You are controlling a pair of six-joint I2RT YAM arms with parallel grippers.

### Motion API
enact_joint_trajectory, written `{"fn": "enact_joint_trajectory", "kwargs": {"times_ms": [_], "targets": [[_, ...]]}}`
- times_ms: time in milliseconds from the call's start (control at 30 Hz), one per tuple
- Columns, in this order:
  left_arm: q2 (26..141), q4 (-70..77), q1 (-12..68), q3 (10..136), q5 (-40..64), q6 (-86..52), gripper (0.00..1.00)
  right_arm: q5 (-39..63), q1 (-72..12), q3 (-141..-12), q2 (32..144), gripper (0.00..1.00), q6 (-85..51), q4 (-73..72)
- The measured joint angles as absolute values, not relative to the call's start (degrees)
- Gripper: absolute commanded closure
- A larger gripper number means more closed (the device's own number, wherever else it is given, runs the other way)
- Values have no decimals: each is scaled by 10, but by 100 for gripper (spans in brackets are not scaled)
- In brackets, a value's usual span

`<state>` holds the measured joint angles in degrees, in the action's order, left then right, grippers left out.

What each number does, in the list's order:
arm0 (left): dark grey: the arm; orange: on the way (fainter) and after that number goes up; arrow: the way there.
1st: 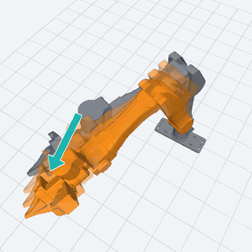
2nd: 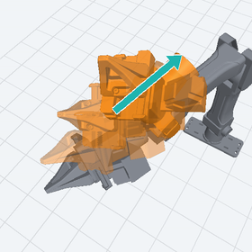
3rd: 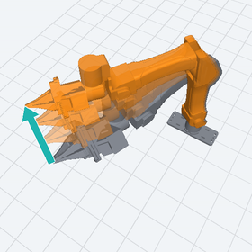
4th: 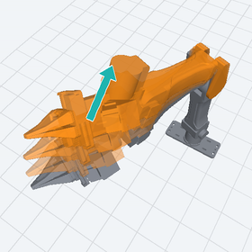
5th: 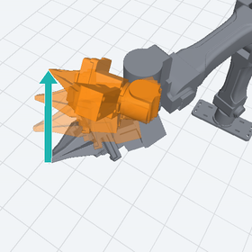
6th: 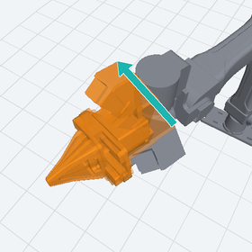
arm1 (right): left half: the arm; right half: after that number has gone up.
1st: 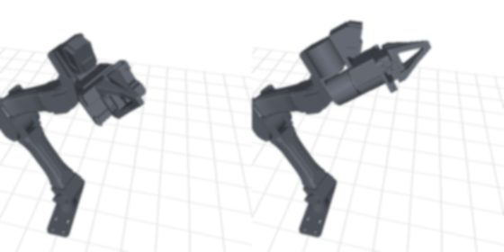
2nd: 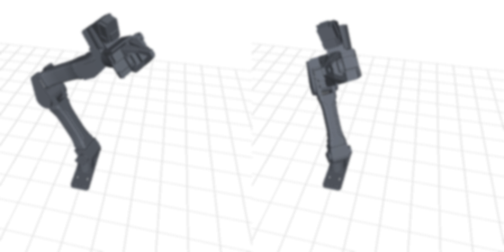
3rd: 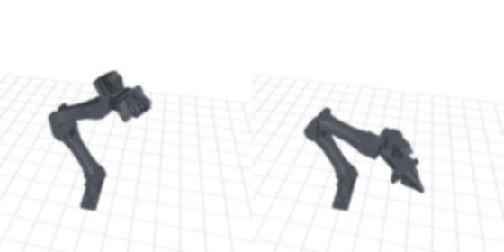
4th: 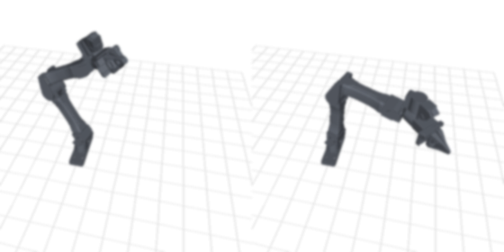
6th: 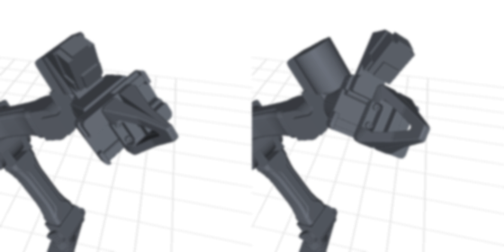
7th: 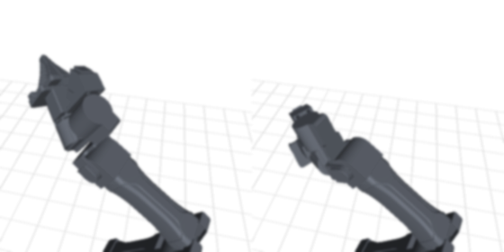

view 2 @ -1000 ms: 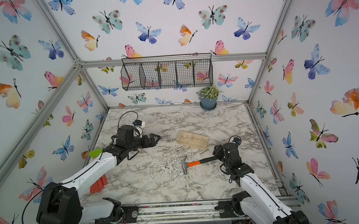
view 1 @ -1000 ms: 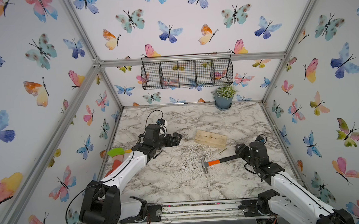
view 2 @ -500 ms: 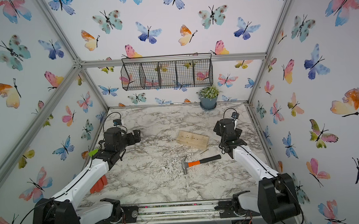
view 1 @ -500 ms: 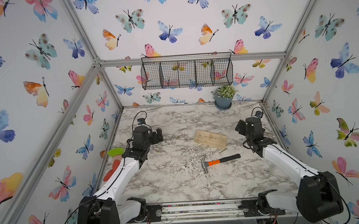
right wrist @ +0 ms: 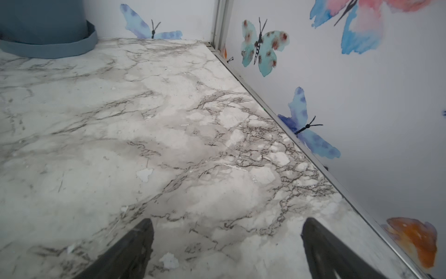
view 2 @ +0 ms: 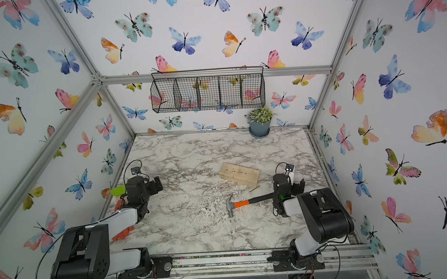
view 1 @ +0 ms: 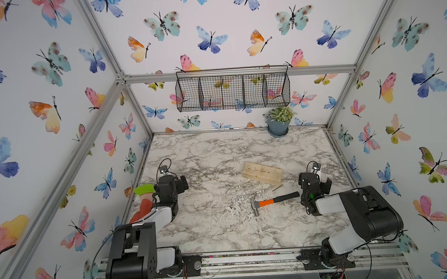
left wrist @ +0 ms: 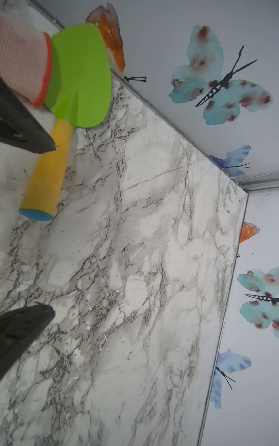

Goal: Use a claw hammer to pull out a nail
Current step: Reset both arms

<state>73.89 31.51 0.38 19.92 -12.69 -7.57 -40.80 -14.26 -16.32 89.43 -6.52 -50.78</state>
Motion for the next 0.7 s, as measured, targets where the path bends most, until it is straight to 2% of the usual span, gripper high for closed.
{"fn": "enact_joint_trajectory", "kwargs": {"times_ms": [67,167,233,367,700], "targets": [[741,395,5,163,-127,-69,2,-358,-136,-147,893,1,-38,-566],[806,562,28,99,-136,-42,2,-267,-101,-142,901,1,-27,-636],[826,559,45,97,-138,-33,2,-232,-82,-142,911,2,-22,-665],[833,644,55,91,-159,-22,2,-196,-76,-142,910,2,-18,-680],[824,674,60,98,-194,-19,2,-169,-76,-143,911,2,-17,-696]]}}
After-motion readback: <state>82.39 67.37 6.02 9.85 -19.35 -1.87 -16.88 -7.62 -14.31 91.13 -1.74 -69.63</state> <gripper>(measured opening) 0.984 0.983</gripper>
